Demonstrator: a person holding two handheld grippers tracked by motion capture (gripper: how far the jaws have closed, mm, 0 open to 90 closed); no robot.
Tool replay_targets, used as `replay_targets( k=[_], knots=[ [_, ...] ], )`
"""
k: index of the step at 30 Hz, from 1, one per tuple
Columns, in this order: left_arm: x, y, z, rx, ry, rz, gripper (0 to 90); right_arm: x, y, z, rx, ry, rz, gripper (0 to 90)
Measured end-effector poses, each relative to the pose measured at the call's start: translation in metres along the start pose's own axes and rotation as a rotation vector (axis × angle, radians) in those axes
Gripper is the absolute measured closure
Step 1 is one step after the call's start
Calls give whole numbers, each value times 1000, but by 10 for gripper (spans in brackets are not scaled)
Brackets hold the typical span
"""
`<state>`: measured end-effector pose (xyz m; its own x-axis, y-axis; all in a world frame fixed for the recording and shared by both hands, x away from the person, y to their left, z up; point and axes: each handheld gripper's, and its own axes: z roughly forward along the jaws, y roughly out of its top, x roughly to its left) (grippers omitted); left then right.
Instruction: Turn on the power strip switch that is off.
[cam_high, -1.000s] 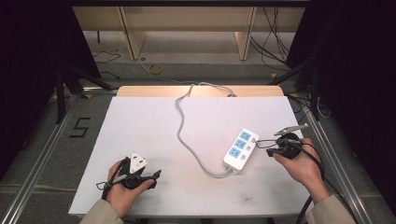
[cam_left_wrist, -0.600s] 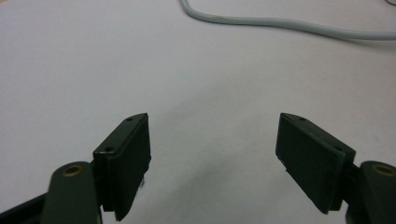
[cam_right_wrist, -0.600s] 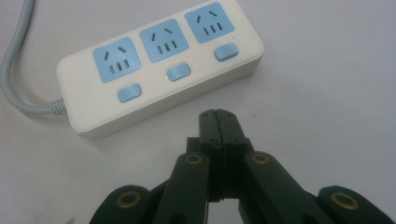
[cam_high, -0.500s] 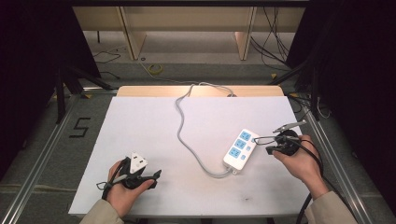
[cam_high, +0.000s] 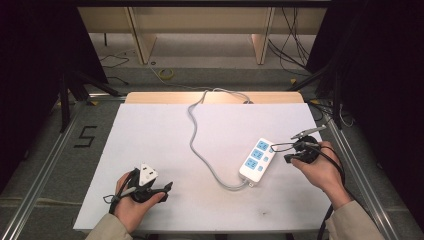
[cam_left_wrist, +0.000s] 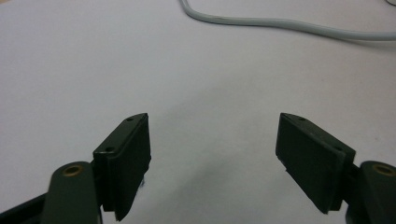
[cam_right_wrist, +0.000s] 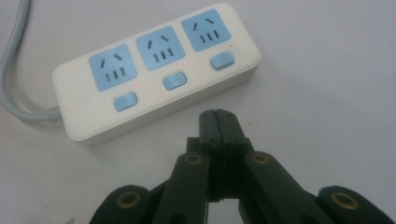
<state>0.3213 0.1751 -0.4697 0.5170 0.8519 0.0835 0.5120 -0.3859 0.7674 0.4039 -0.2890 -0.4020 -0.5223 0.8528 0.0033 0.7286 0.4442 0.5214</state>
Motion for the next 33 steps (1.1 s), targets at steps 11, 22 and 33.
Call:
replay_targets(
  k=[11, 22, 33],
  knots=[
    [0, 0, 0, -1, 1, 1, 262, -2, 6, 0, 5, -3, 4, 900],
    [0, 0, 0, -1, 1, 1, 262, -4, 11, 1, 12, -8, 3, 900],
    [0, 0, 0, 0, 1, 2, 262, -6, 17, 1, 15, -12, -1, 900]
  ],
)
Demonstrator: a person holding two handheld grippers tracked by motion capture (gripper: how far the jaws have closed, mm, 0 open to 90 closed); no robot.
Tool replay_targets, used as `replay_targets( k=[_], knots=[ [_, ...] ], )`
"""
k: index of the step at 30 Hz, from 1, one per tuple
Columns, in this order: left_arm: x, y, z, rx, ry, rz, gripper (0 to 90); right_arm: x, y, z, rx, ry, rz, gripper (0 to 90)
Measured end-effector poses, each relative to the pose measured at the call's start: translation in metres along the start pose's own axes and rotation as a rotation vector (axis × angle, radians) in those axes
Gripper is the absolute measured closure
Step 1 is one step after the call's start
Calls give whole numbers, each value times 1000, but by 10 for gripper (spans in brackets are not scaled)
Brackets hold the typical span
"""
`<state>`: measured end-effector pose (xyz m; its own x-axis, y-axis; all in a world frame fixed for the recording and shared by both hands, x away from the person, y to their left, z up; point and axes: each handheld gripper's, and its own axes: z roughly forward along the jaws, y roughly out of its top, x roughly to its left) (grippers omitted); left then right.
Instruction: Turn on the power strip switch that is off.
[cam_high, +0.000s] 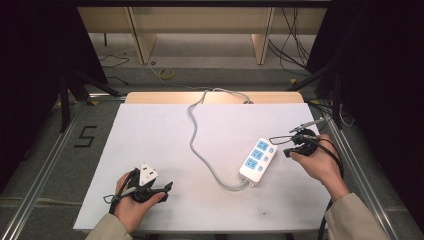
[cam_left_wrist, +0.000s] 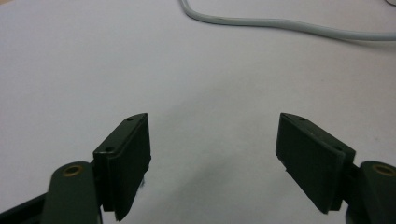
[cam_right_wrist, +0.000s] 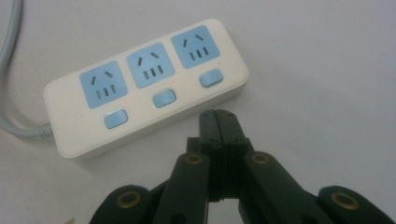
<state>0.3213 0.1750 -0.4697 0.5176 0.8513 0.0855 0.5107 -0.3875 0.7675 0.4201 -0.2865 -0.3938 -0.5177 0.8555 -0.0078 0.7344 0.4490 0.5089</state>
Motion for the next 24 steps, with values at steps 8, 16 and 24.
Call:
replay_targets(
  k=[8, 16, 24],
  knots=[
    [0, 0, 0, -1, 0, -1, 262, -1, 3, 2, 9, 0, 1, 900],
    [0, 0, 0, -1, 0, 3, 262, -2, 7, 4, 14, -2, 0, 900],
    [0, 0, 0, 1, -1, 4, 262, -4, 12, 5, 18, -4, 0, 900]
  ],
)
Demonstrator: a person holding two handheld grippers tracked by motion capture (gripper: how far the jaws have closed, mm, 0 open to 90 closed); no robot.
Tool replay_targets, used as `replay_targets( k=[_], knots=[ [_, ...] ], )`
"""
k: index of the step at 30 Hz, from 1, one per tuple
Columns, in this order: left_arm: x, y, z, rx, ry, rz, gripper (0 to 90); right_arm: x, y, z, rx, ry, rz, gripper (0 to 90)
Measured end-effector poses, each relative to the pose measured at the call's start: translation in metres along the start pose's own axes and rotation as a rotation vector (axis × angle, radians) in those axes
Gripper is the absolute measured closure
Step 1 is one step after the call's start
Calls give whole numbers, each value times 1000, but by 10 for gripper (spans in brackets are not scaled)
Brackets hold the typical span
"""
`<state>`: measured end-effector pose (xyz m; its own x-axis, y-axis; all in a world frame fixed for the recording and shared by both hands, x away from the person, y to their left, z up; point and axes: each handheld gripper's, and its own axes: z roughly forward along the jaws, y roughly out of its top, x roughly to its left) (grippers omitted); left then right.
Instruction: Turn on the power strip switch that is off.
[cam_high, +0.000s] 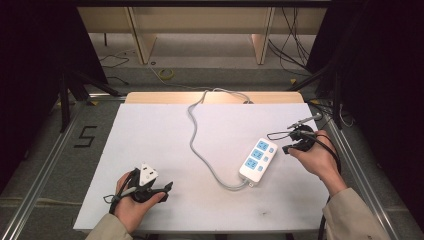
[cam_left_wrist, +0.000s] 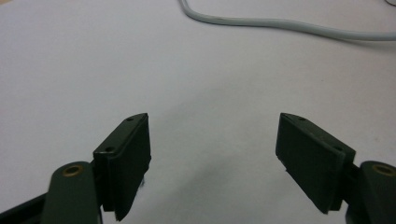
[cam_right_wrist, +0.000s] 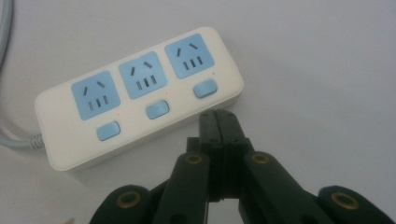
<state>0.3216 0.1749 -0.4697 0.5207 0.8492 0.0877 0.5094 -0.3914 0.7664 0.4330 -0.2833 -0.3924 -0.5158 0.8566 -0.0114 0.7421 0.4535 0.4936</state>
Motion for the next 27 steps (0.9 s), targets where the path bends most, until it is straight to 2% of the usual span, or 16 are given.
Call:
replay_targets(
  k=[27],
  knots=[
    [0, 0, 0, -6, 0, -7, 262, -5, 13, 9, 21, -3, 8, 900]
  ],
)
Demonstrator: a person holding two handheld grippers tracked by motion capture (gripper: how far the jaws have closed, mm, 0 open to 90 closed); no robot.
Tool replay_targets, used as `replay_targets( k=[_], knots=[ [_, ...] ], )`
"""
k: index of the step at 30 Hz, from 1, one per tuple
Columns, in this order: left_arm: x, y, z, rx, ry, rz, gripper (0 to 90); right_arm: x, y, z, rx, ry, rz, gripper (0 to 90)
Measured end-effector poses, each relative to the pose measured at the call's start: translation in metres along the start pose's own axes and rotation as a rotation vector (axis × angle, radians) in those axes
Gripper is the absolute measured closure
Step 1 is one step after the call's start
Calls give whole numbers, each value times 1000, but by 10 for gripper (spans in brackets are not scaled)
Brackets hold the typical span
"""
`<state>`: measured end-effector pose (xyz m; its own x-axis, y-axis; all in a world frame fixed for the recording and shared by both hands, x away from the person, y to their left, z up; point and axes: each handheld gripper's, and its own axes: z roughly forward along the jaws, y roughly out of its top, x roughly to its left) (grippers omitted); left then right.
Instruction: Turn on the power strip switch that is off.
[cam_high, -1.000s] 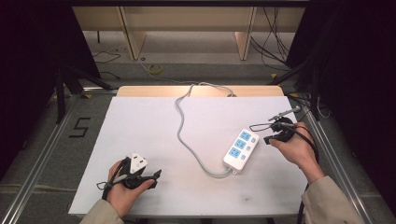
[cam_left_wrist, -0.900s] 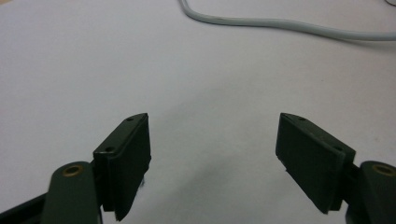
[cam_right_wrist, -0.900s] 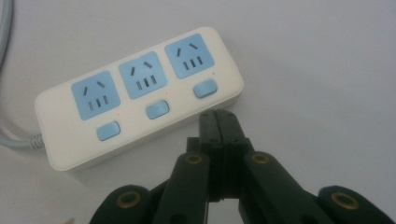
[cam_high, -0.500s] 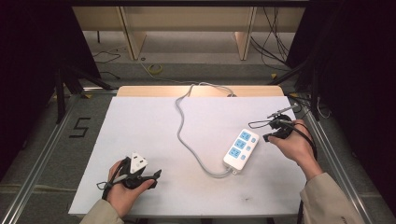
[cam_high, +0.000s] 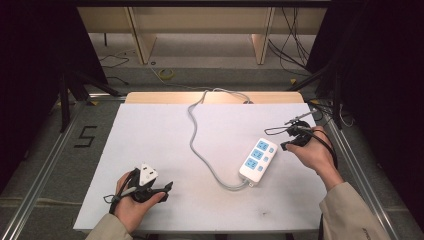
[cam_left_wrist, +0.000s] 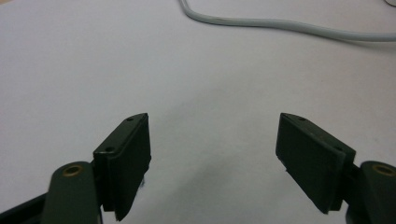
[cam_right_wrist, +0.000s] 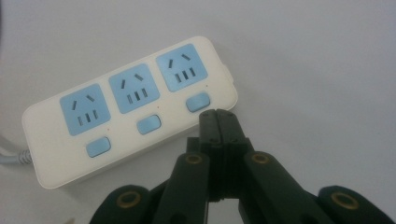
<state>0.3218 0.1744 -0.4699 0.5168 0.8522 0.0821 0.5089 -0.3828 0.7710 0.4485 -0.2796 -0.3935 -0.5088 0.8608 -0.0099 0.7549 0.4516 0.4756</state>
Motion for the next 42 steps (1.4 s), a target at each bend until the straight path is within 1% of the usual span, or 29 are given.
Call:
replay_targets(
  k=[10, 13, 22, 42],
  knots=[
    [0, 0, 0, 0, -1, -1, 262, -2, 2, 4, 10, 2, 3, 900],
    [0, 0, 0, 6, -2, 4, 262, -1, 4, 5, 13, 1, 3, 900],
    [0, 0, 0, 6, -3, 5, 262, -1, 9, 5, 18, -1, -7, 900],
    [0, 0, 0, 7, -6, 6, 262, -1, 18, 11, 37, 1, -9, 900]
  ],
)
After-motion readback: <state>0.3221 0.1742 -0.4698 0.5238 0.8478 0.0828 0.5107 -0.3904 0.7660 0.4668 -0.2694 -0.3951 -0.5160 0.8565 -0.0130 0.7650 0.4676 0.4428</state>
